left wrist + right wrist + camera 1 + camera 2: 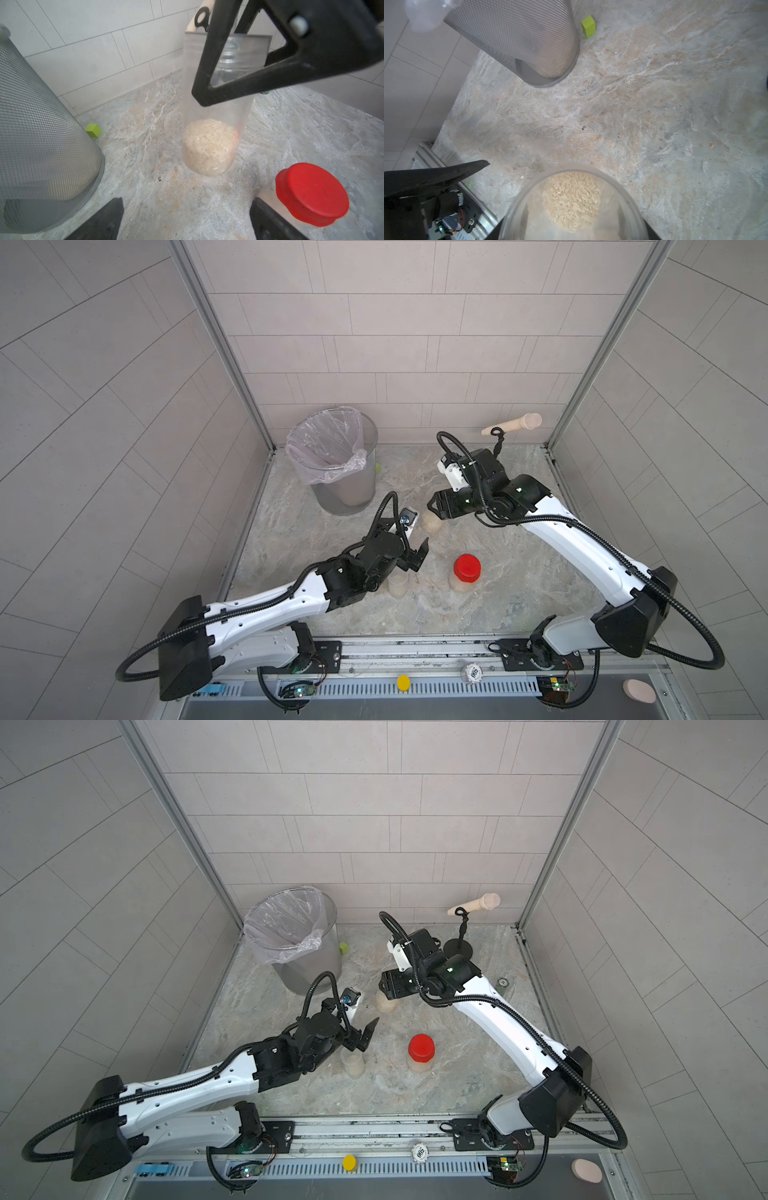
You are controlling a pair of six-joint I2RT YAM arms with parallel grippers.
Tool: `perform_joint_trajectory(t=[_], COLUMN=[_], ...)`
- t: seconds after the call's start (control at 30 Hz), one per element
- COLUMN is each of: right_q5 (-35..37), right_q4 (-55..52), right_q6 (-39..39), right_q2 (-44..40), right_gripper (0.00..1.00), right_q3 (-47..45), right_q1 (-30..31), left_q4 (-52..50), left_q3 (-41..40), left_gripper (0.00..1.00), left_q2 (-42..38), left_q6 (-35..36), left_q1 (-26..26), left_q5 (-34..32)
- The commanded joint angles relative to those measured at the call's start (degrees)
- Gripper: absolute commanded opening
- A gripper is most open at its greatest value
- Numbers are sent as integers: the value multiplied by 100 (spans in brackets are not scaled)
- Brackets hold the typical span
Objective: Empty moldy rice from jars
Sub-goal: Pick up the jar from the center of the board.
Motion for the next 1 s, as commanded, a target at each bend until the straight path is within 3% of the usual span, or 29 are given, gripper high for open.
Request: perform_joint_trajectory(t=[0.0,0.73,0.97], right_q5=[-517,-878,-910], right_q4=[110,432,461], right_q6=[325,742,788], right_q2=[74,-308,-392], right_gripper=[42,43,43], right_q3=[173,-83,-187], right_q1=[-12,138,140], left_q4=[758,1316,1541], left_q3=[-82,-172,-213], left_gripper=[100,99,90], left_q2=[85,642,731], left_q6=[374,624,643], left_q1=[-12,31,62], left_q5=[-248,-11,-92])
